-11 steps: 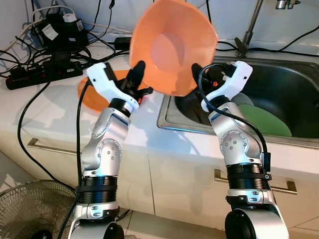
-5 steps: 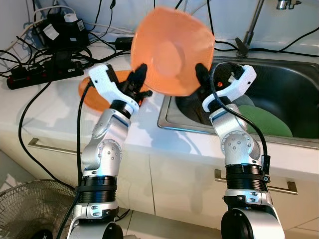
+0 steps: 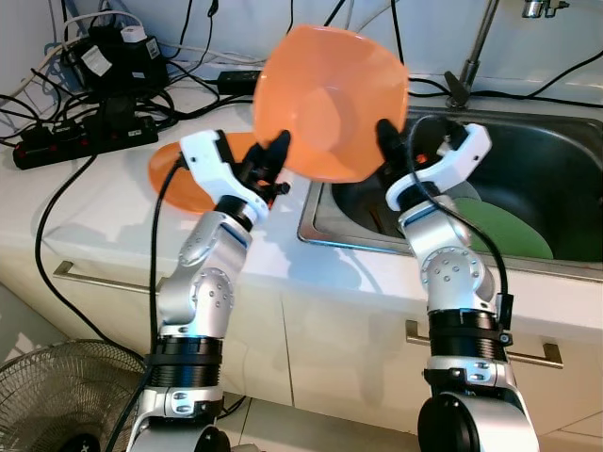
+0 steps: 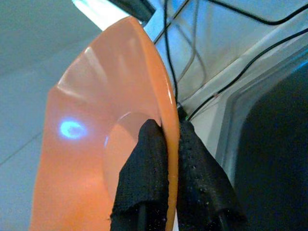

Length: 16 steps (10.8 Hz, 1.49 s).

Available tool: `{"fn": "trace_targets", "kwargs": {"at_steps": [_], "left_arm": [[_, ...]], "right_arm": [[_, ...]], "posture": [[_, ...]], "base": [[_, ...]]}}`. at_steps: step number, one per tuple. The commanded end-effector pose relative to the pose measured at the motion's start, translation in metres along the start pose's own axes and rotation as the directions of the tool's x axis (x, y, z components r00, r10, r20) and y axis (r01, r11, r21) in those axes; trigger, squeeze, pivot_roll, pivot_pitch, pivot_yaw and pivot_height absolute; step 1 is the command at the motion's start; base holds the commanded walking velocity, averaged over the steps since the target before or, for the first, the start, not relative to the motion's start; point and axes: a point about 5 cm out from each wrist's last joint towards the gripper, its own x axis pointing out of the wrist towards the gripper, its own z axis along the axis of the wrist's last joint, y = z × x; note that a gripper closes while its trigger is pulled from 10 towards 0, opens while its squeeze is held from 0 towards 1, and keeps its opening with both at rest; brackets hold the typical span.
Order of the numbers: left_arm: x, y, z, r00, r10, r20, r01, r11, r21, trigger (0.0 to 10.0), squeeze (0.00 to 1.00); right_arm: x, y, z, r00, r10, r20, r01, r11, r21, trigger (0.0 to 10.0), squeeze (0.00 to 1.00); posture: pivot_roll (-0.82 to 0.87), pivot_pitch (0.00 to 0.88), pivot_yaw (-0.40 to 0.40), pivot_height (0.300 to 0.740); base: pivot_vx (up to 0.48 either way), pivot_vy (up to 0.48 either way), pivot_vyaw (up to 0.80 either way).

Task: Kitchen organization

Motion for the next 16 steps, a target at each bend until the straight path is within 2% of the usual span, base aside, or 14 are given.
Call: {"fn": "trace_targets", "kwargs": {"at_steps": [1,2,4,6,7,8,9,10,11,12,13,15,16], "left_arm": [[0.001,-0.007,0.001,0.999,-0.049,-0.004,0.049,0.998,0.038,10.0,1.00],[-0.001,-0.008,-0.004,0.998,-0.054,-0.029,0.056,0.997,0.056,10.0,0.00],[-0.003,-0.010,-0.009,0.997,-0.065,-0.051,0.068,0.996,0.064,10.0,0.00],[-0.005,-0.014,-0.020,0.987,-0.096,-0.129,0.116,0.982,0.151,10.0,0.00],[-0.008,-0.014,-0.025,0.983,-0.100,-0.155,0.127,0.976,0.174,10.0,0.00],[-0.009,-0.014,-0.027,0.980,-0.100,-0.172,0.132,0.975,0.180,10.0,0.00],[-0.012,-0.012,-0.032,0.973,-0.092,-0.210,0.138,0.967,0.213,10.0,0.00],[-0.013,-0.013,-0.033,0.971,-0.103,-0.217,0.150,0.966,0.210,10.0,0.00],[-0.018,-0.016,-0.036,0.957,-0.140,-0.255,0.197,0.957,0.212,10.0,0.00],[-0.022,-0.016,-0.038,0.946,-0.158,-0.284,0.225,0.949,0.221,10.0,0.00],[-0.024,-0.016,-0.040,0.938,-0.164,-0.307,0.239,0.944,0.226,10.0,0.00],[-0.032,-0.016,-0.048,0.901,-0.185,-0.392,0.297,0.922,0.248,10.0,0.00],[-0.034,-0.016,-0.050,0.895,-0.185,-0.406,0.305,0.919,0.252,10.0,0.00]], "right_arm": [[0.006,0.007,0.009,0.999,0.004,0.035,-0.005,1.000,0.016,0.0,0.00],[0.007,0.002,0.017,0.997,-0.034,0.070,0.030,0.998,0.055,0.0,0.00],[0.009,-0.004,0.026,0.992,-0.070,0.106,0.063,0.996,0.064,0.0,0.00],[0.010,-0.015,0.042,0.975,-0.137,0.175,0.140,0.990,-0.005,0.0,0.00],[0.011,-0.022,0.052,0.963,-0.162,0.217,0.186,0.978,-0.096,3.6,0.00],[0.010,-0.023,0.055,0.960,-0.154,0.233,0.195,0.967,-0.166,10.0,0.00],[0.010,-0.028,0.055,0.950,-0.180,0.254,0.244,0.938,-0.246,10.0,0.00],[0.010,-0.031,0.056,0.944,-0.192,0.269,0.273,0.910,-0.311,10.0,0.00],[0.011,-0.035,0.059,0.939,-0.183,0.293,0.310,0.820,-0.481,10.0,0.00],[0.012,-0.036,0.056,0.947,-0.162,0.277,0.300,0.754,-0.584,10.0,0.00],[0.013,-0.036,0.053,0.956,-0.143,0.257,0.281,0.698,-0.658,10.0,0.00],[0.015,-0.043,0.038,0.976,-0.103,0.190,0.216,0.515,-0.829,10.0,0.00],[0.014,-0.046,0.034,0.979,-0.106,0.173,0.202,0.477,-0.855,10.0,0.00]], "posture": [[0.08,0.000,0.073,0.740],[0.08,0.000,0.072,0.740],[0.08,0.000,0.071,0.740],[0.09,0.000,0.069,0.740],[0.08,0.000,0.068,0.740],[0.08,0.000,0.069,0.740],[0.09,0.000,0.068,0.740],[0.09,0.000,0.069,0.740],[0.09,0.000,0.067,0.740],[0.09,0.000,0.067,0.740],[0.09,0.000,0.065,0.740],[0.10,0.000,0.064,0.740],[0.10,0.000,0.066,0.740]], "base": [[0.000,0.000,0.00],[0.000,0.000,0.00],[0.000,0.000,0.00],[0.000,0.000,0.00],[0.000,0.000,0.00],[0.000,0.000,0.00],[0.000,0.000,0.00],[0.000,0.000,0.00],[0.000,0.000,0.00],[0.000,0.000,0.00],[0.000,0.000,0.00],[0.000,0.000,0.00],[0.000,0.000,0.00]]}}
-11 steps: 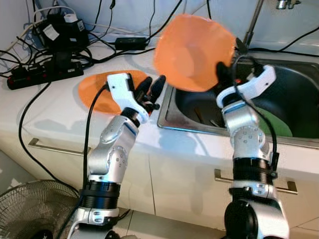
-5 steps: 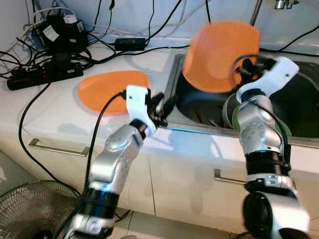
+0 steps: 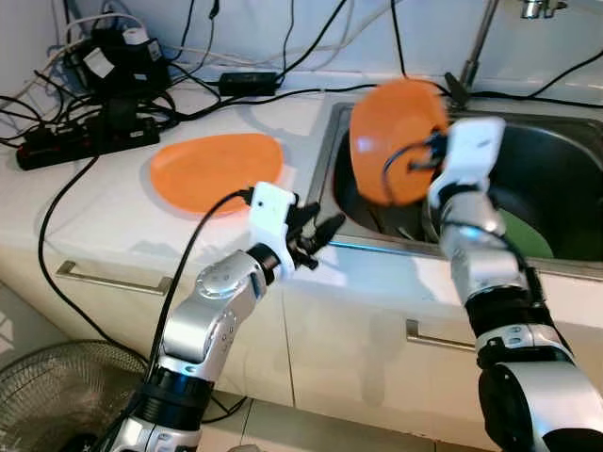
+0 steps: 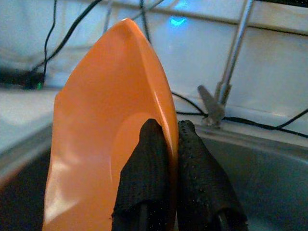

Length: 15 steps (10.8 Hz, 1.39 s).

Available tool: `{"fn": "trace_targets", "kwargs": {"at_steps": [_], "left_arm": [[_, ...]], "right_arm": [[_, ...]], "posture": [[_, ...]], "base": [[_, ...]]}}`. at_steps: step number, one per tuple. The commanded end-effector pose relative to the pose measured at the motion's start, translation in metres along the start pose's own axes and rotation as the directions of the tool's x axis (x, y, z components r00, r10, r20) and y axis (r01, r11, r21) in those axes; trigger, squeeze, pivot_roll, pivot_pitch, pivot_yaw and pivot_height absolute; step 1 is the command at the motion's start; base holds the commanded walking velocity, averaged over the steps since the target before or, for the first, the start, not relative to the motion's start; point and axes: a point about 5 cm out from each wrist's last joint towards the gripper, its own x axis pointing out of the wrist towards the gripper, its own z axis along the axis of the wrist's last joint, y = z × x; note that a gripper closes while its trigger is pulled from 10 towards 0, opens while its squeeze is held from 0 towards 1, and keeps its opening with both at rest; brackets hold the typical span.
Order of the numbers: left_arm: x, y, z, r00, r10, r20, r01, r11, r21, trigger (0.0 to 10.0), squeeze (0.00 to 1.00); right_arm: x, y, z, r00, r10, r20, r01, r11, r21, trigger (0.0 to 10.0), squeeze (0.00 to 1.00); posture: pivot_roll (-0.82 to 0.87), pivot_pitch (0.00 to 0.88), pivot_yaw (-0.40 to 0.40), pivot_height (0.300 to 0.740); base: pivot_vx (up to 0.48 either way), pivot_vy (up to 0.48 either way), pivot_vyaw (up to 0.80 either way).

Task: Kitchen organization

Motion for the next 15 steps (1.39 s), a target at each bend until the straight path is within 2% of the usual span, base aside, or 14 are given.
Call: {"fn": "trace_targets", "kwargs": {"at_steps": [1,4,5,7,10,11,12,14,15], "left_arm": [[-0.003,-0.004,0.001,0.999,-0.032,-0.013,0.032,0.999,0.022,10.0,0.00],[-0.008,-0.005,-0.001,0.998,-0.051,-0.030,0.052,0.998,0.037,10.0,0.00],[-0.008,-0.006,-0.002,0.998,-0.055,-0.042,0.057,0.997,0.047,10.0,0.00],[-0.008,-0.012,-0.005,0.994,-0.088,-0.062,0.091,0.995,0.048,10.0,0.00],[-0.008,-0.012,-0.009,0.993,-0.082,-0.087,0.087,0.994,0.062,10.0,0.00],[-0.008,-0.013,-0.010,0.993,-0.079,-0.093,0.085,0.994,0.062,10.0,0.00],[-0.008,-0.012,-0.011,0.992,-0.075,-0.097,0.082,0.995,0.064,10.0,0.00],[-0.008,-0.012,-0.011,0.992,-0.076,-0.097,0.083,0.994,0.066,10.0,0.00],[-0.008,-0.011,-0.011,0.992,-0.073,-0.099,0.080,0.994,0.071,10.0,0.00]], "right_arm": [[0.004,0.000,0.009,0.999,0.009,0.047,-0.006,0.998,-0.057,10.0,0.00],[0.003,0.007,-0.004,0.999,0.050,0.015,-0.047,0.987,-0.151,10.0,0.00],[0.002,0.011,-0.010,0.998,0.068,-0.014,-0.069,0.988,-0.135,10.0,0.00],[-0.003,0.016,-0.021,0.994,0.100,-0.048,-0.107,0.982,-0.157,10.0,0.00],[-0.004,0.018,-0.024,0.991,0.125,-0.055,-0.132,0.979,-0.155,10.0,0.00],[-0.004,0.019,-0.025,0.990,0.133,-0.057,-0.140,0.978,-0.156,10.0,0.20],[-0.004,0.021,-0.025,0.988,0.141,-0.058,-0.149,0.977,-0.155,10.0,0.71],[-0.004,0.023,-0.026,0.988,0.144,-0.062,-0.152,0.976,-0.156,10.0,0.61],[-0.004,0.023,-0.026,0.987,0.147,-0.064,-0.155,0.976,-0.153,10.0,0.06]], "posture": [[0.10,0.000,0.063,0.740],[0.10,0.000,0.062,0.740],[0.11,0.000,0.062,0.740],[0.11,0.000,0.064,0.740],[0.11,0.000,0.062,0.740],[0.11,0.000,0.061,0.740],[0.11,0.000,0.060,0.740],[0.11,0.000,0.059,0.740],[0.11,0.000,0.058,0.740]], "base": [[0.000,0.000,0.00],[0.000,0.000,0.00],[0.000,0.000,0.00],[0.000,0.000,0.00],[0.000,0.000,0.00],[0.000,0.000,0.00],[0.000,0.000,0.00],[0.000,0.000,0.00],[0.000,0.000,0.00]]}}
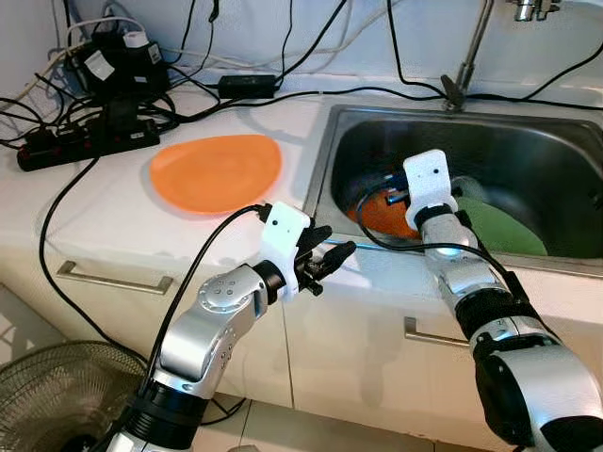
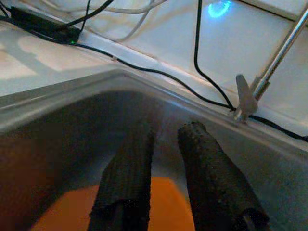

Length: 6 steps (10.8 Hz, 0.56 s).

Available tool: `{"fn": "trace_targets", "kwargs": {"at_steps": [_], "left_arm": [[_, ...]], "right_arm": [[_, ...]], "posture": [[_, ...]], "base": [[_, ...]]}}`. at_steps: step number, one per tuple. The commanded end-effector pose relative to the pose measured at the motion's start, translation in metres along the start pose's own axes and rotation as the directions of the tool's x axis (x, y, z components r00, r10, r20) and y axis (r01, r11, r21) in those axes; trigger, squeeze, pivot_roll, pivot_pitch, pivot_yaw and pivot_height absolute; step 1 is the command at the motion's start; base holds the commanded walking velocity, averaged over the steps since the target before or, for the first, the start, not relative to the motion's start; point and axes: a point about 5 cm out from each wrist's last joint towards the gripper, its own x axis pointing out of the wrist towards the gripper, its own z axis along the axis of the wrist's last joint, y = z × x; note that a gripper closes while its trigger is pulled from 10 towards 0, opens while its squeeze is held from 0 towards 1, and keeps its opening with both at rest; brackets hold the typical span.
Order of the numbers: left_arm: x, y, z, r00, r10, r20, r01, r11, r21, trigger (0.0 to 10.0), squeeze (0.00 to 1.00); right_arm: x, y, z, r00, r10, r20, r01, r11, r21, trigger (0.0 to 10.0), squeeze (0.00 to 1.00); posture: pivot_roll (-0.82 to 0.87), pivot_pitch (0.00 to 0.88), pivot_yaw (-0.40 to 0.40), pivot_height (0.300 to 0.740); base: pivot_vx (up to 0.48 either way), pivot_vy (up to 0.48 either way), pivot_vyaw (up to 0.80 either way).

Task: Kitchen organization

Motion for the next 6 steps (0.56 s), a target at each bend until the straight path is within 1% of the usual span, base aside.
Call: {"fn": "trace_targets", "kwargs": {"at_steps": [1,3,4,6], "left_arm": [[-0.001,0.001,0.001,1.000,0.004,-0.005,-0.004,1.000,0.017,10.0,0.00],[0.000,0.003,0.002,1.000,0.030,0.004,-0.030,0.999,0.025,10.0,0.00],[0.001,0.009,0.004,0.997,0.079,0.024,-0.079,0.996,0.029,10.0,0.00],[0.002,0.023,0.013,0.980,0.184,0.079,-0.187,0.982,0.021,10.0,0.00]], "right_arm": [[0.002,0.003,0.003,1.000,0.011,0.006,-0.011,1.000,0.000,10.0,0.00],[0.005,-0.002,0.014,0.998,-0.020,0.056,0.016,0.997,0.080,10.0,0.00],[0.009,-0.006,0.030,0.991,-0.045,0.123,0.020,0.981,0.194,10.0,0.00],[0.010,-0.012,0.055,0.969,-0.095,0.229,0.014,0.943,0.332,10.0,0.00]], "posture": [[0.11,0.000,0.058,0.740],[0.11,0.000,0.061,0.740],[0.10,0.000,0.063,0.740],[0.10,0.000,0.063,0.740]], "base": [[0.000,0.000,0.00],[0.000,0.000,0.00],[0.000,0.000,0.00],[0.000,0.000,0.00]]}}
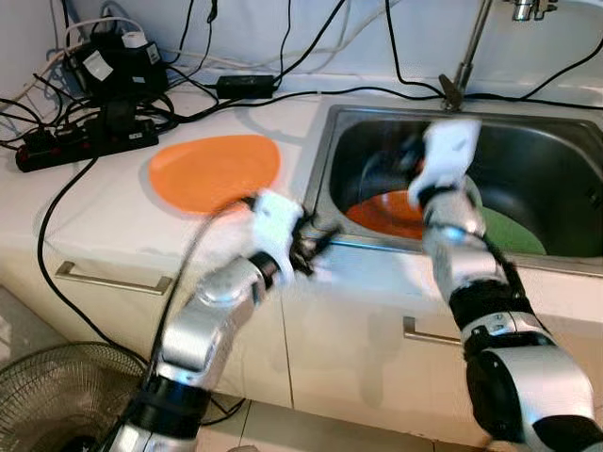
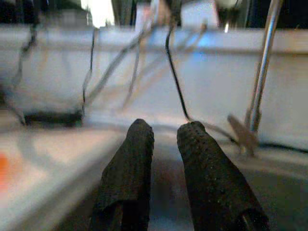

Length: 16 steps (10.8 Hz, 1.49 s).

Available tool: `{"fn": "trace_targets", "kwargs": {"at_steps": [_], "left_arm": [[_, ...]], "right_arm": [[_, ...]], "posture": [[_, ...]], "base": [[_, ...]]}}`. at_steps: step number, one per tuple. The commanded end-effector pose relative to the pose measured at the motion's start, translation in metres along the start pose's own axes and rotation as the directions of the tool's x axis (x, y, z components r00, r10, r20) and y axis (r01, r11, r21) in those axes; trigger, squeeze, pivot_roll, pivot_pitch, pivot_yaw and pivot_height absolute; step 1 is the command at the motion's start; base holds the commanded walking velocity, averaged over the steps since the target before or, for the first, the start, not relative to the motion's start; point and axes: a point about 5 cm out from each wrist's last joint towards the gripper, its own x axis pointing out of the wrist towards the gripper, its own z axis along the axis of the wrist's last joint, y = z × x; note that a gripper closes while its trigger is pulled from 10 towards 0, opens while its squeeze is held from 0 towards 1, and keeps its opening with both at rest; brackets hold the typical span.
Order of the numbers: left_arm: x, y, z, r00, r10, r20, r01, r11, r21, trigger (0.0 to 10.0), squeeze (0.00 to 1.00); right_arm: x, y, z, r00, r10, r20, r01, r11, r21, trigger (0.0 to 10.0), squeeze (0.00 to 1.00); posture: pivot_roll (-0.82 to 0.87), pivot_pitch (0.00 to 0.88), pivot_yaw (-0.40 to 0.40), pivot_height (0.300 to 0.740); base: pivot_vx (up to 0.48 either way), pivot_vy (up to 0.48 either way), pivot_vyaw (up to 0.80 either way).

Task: Kitchen organization

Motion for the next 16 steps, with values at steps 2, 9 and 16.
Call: {"fn": "trace_targets", "kwargs": {"at_steps": [2,9,16], "left_arm": [[0.003,0.012,0.008,0.994,0.100,0.051,-0.100,0.995,0.007,10.0,0.00],[0.002,0.034,0.020,0.931,0.321,0.175,-0.324,0.946,-0.012,10.0,0.00],[-0.056,0.108,0.053,0.648,0.699,0.301,-0.692,0.706,-0.149,10.0,0.00]], "right_arm": [[-0.003,0.006,0.020,0.995,0.013,0.096,-0.021,0.997,0.077,10.0,0.00],[-0.059,0.028,-0.019,1.000,0.016,-0.010,-0.015,0.993,0.120,10.0,0.00],[-0.061,0.037,-0.028,0.999,0.026,-0.042,-0.022,0.994,0.103,10.0,0.00]], "posture": [[0.09,0.000,0.065,0.740],[0.07,0.000,0.073,0.740],[0.10,0.000,0.073,0.740]], "base": [[0.000,0.000,0.00],[0.000,0.000,0.00],[0.000,0.000,0.00]]}}
